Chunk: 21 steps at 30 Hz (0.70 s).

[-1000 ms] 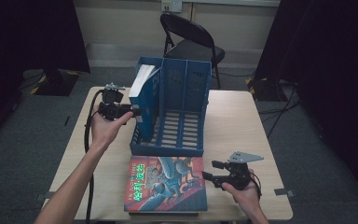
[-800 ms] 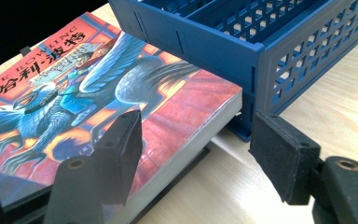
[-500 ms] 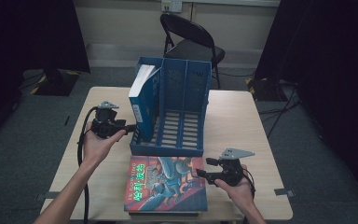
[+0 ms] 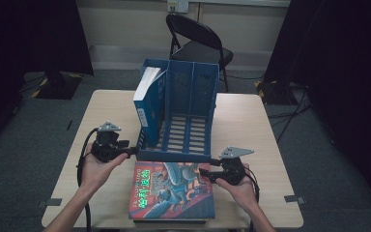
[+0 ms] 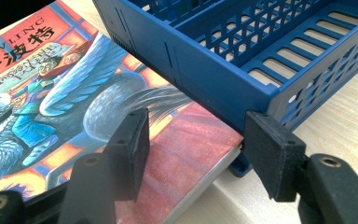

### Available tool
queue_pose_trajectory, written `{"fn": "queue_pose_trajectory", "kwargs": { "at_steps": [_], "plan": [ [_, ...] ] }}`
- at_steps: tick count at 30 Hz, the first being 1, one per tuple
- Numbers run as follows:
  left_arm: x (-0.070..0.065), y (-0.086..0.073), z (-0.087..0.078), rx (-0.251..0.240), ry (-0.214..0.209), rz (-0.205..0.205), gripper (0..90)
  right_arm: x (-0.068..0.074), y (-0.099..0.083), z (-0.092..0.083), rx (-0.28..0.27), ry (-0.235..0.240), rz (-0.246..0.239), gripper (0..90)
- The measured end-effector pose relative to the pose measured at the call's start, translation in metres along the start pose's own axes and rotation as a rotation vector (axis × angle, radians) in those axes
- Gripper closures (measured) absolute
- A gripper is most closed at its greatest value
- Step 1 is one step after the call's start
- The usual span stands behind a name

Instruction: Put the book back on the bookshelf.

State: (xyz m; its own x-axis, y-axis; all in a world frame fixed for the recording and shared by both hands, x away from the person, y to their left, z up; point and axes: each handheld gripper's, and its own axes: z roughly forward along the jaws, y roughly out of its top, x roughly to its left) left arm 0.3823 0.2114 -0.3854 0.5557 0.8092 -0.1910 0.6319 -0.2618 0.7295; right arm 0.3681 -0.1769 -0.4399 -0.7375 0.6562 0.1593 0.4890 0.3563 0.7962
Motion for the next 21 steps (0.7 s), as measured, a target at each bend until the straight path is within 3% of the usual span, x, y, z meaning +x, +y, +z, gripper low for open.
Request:
{"fn": "queue_pose_trajectory", "kwargs": {
  "at_steps": [7,8,9,10,11,12,14,16,18,19,21],
  "plan": [
    [-0.015,-0.026,0.004,0.043,-0.032,0.04,51.1,-0.003,-0.002,-0.002,-0.013,0.001,0.009,49.5],
    [-0.016,-0.029,0.004,0.047,-0.058,0.029,51.5,-0.004,-0.002,-0.002,-0.011,0.001,0.011,50.6],
    [-0.017,-0.032,0.002,0.041,-0.045,0.04,51.9,-0.004,-0.002,-0.002,-0.011,0.0,0.01,51.7],
    [-0.022,-0.036,0.002,0.039,0.006,0.076,51.6,-0.004,-0.002,-0.003,-0.01,-0.001,0.005,52.9],
    [-0.023,-0.039,0.002,0.04,-0.009,0.077,51.5,-0.003,-0.002,-0.004,-0.008,-0.004,0.0,54.2],
    [-0.022,-0.042,0.002,0.044,-0.051,0.055,51.4,-0.003,-0.002,-0.004,-0.009,-0.009,-0.002,55.2],
    [-0.024,-0.048,0.002,0.042,-0.041,0.069,52.0,-0.003,-0.002,-0.005,-0.008,-0.008,-0.004,56.8],
    [-0.022,-0.051,0.003,0.046,-0.071,0.043,52.3,-0.003,-0.002,-0.006,-0.008,-0.016,-0.009,59.3],
    [-0.022,-0.053,0.005,0.057,-0.062,0.066,55.6,-0.002,-0.002,-0.007,-0.002,-0.026,-0.019,61.9],
    [-0.022,-0.054,0.007,0.056,-0.082,0.057,56.4,-0.002,-0.002,-0.008,-0.002,-0.027,-0.021,62.7],
    [-0.022,-0.057,0.009,0.041,-0.082,0.029,55.6,-0.001,-0.003,-0.01,0.0,-0.016,-0.019,64.1]
  ]
}}
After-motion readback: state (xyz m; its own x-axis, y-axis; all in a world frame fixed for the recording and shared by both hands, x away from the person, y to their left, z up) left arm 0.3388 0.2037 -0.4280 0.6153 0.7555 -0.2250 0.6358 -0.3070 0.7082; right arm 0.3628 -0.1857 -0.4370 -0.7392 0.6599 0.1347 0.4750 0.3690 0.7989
